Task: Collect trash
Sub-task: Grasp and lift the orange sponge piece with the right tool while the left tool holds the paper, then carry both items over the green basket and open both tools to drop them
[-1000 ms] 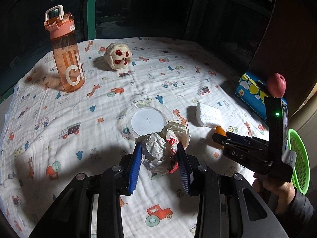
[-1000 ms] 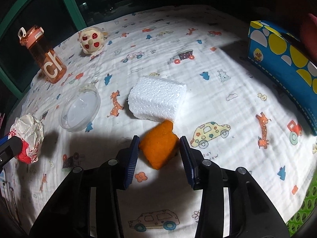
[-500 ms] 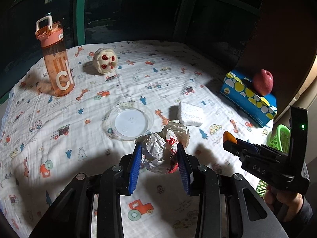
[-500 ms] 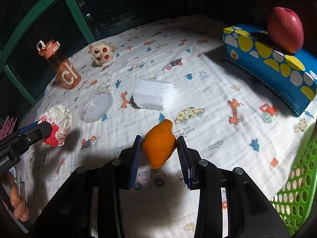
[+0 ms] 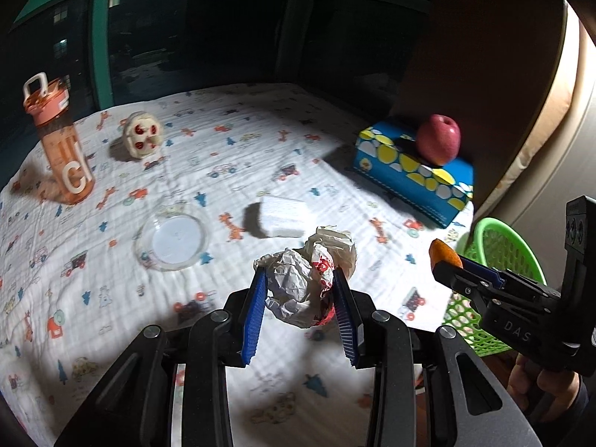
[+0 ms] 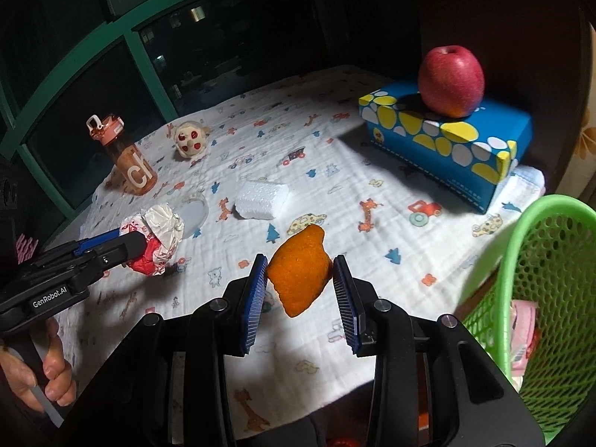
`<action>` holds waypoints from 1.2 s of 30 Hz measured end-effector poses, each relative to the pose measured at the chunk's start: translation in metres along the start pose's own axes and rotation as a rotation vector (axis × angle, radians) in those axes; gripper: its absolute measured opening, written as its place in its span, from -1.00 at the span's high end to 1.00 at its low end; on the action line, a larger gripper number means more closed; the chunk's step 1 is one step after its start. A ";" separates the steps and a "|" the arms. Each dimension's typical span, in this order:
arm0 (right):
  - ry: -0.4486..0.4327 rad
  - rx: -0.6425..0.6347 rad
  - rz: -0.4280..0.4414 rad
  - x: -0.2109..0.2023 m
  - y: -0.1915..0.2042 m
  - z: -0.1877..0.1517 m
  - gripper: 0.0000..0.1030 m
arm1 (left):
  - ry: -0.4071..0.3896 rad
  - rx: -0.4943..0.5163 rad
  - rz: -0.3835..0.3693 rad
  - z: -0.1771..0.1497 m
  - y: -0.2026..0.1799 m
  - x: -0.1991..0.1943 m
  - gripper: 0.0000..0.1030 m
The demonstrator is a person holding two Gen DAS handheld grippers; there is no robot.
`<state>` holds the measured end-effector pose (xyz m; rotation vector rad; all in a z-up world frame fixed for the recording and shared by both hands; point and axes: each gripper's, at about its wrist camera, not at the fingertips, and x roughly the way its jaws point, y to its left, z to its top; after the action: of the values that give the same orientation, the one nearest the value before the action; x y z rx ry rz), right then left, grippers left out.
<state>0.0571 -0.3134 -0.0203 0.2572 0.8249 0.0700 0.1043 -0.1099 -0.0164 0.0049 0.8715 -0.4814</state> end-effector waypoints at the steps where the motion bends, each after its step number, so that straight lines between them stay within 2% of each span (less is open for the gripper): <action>1: -0.008 0.006 -0.007 -0.006 -0.005 0.000 0.29 | -0.002 0.010 -0.009 0.001 -0.007 0.000 0.33; 12: -0.069 0.094 -0.119 -0.061 -0.073 -0.015 0.29 | 0.004 0.115 -0.108 0.007 -0.085 0.007 0.33; 22: -0.094 0.171 -0.217 -0.094 -0.125 -0.033 0.28 | 0.015 0.208 -0.186 0.012 -0.150 0.013 0.33; 28: -0.094 0.212 -0.262 -0.108 -0.153 -0.045 0.24 | 0.026 0.249 -0.233 0.014 -0.183 0.017 0.33; 36: -0.111 0.265 -0.289 -0.127 -0.180 -0.058 0.05 | 0.051 0.297 -0.276 0.014 -0.221 0.025 0.33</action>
<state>-0.0785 -0.4963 -0.0124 0.3853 0.7527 -0.3243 0.0377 -0.3201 0.0161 0.1715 0.8480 -0.8697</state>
